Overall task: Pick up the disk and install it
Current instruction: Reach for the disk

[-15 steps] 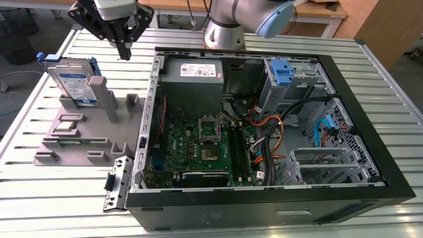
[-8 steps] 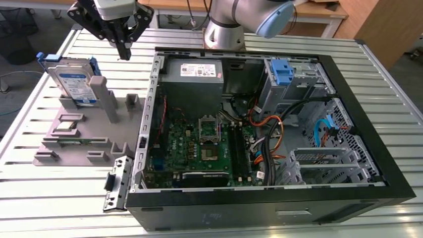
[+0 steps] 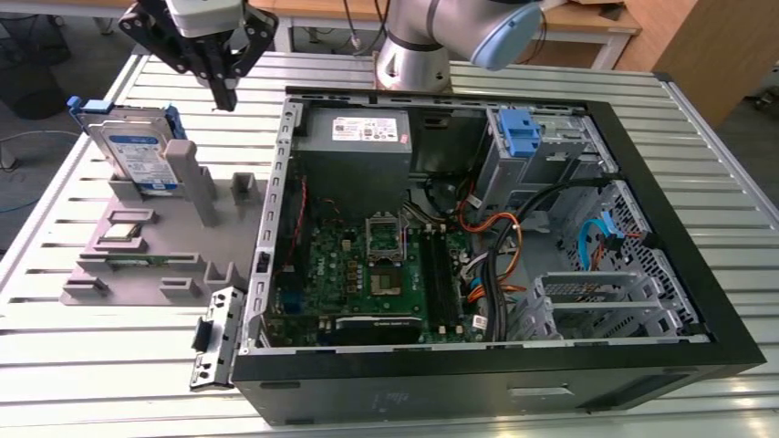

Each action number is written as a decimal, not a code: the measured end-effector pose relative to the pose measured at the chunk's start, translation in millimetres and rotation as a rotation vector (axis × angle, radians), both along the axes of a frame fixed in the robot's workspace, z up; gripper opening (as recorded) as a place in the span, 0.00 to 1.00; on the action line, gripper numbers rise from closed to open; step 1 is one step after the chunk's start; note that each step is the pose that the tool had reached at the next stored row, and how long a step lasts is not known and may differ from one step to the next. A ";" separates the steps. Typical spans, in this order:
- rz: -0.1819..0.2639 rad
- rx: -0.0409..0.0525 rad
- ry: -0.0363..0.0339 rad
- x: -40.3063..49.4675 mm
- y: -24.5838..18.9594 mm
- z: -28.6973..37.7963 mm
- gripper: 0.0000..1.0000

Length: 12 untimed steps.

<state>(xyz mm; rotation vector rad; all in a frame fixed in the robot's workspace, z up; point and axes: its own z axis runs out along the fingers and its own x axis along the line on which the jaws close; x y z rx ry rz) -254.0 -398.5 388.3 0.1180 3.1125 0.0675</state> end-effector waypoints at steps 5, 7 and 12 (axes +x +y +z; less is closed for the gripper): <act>0.000 0.0001 -0.0001 -7.2 0.0 -0.6 0.10; 0.000 0.0001 -0.0001 -9.8 0.0 -0.8 0.10; 0.000 0.0001 0.0000 -20.4 0.0 -1.5 0.10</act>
